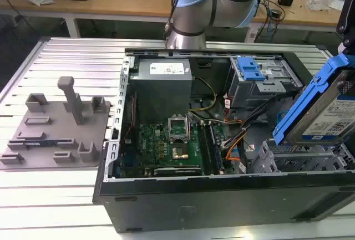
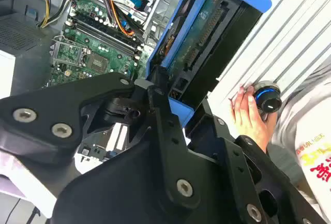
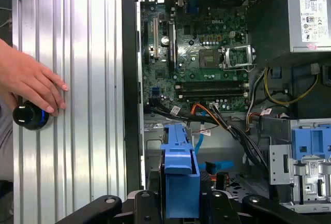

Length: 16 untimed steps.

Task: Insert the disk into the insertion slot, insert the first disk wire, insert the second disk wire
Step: 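Insert the disk into the insertion slot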

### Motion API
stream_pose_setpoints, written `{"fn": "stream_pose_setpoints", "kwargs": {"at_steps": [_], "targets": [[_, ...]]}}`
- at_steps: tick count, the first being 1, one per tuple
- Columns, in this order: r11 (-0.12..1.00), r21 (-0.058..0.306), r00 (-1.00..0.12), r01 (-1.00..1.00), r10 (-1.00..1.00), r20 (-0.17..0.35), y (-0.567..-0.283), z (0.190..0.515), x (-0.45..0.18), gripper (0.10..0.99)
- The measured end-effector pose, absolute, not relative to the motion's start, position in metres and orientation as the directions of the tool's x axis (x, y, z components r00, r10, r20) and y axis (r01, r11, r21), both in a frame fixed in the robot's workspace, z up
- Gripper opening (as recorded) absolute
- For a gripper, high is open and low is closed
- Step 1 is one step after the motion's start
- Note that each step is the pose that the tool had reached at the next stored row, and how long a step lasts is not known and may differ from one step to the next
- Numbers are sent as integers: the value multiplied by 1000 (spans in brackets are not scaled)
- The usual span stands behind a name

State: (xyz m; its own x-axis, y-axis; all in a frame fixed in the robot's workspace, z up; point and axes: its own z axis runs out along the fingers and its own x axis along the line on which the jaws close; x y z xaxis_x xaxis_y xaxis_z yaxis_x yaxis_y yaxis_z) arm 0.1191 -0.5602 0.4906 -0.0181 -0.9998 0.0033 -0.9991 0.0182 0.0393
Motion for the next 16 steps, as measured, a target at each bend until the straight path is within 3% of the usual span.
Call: {"fn": "stream_pose_setpoints", "kwargs": {"at_steps": [16], "targets": [[18, 39, -18, -999, -1000, 2, -560, 491, 119, 365]]}}
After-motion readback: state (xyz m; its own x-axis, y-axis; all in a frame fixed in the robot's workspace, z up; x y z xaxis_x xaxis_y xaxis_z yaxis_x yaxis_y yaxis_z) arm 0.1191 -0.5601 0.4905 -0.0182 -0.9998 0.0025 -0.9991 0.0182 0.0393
